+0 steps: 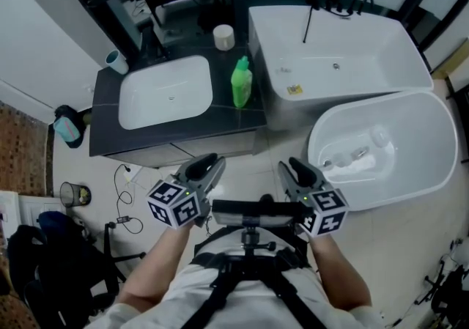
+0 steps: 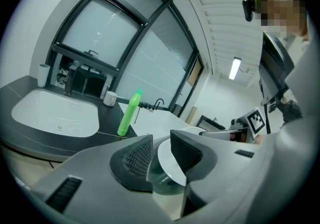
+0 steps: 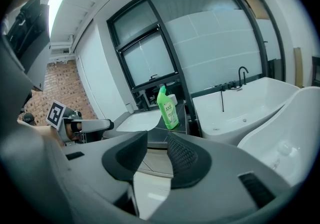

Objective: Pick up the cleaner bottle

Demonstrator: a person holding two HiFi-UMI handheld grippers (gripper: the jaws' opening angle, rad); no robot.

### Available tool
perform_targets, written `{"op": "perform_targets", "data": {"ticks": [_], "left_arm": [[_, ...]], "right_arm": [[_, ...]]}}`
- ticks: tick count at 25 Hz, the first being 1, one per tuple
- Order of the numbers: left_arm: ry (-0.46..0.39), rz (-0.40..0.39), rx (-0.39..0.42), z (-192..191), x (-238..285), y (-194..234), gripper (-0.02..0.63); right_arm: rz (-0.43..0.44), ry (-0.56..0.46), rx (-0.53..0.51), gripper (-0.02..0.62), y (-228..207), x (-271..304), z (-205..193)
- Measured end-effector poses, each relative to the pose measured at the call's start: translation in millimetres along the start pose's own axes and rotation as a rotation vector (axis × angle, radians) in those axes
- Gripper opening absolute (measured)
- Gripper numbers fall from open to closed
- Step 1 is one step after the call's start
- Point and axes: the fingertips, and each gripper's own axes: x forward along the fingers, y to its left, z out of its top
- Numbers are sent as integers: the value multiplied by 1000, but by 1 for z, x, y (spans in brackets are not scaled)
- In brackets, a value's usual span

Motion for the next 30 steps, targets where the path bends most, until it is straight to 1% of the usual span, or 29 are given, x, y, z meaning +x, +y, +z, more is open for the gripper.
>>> {"op": "perform_targets", "data": {"ticks": [8, 11, 13, 18, 22, 30], "left_arm": [[-22, 24, 66, 8, 19, 11, 112], [-24, 37, 74, 11, 28, 17, 112], [-26, 44, 79, 14, 35, 21, 129], [-46, 63, 96, 26, 48, 29, 137], [-50, 86, 113, 35, 61, 40, 156], [-48, 114, 149, 42, 83, 66, 158]], "right_arm": [[3, 8, -2, 130, -5, 4, 3], [-3, 5, 3, 130, -11, 3, 5], [-7, 0, 5, 130, -15, 4, 6], [-9, -11, 6, 130, -20, 2, 12], [-11, -15, 5, 130, -24, 1, 16], [-18, -15, 6, 130, -31, 1, 20]]}}
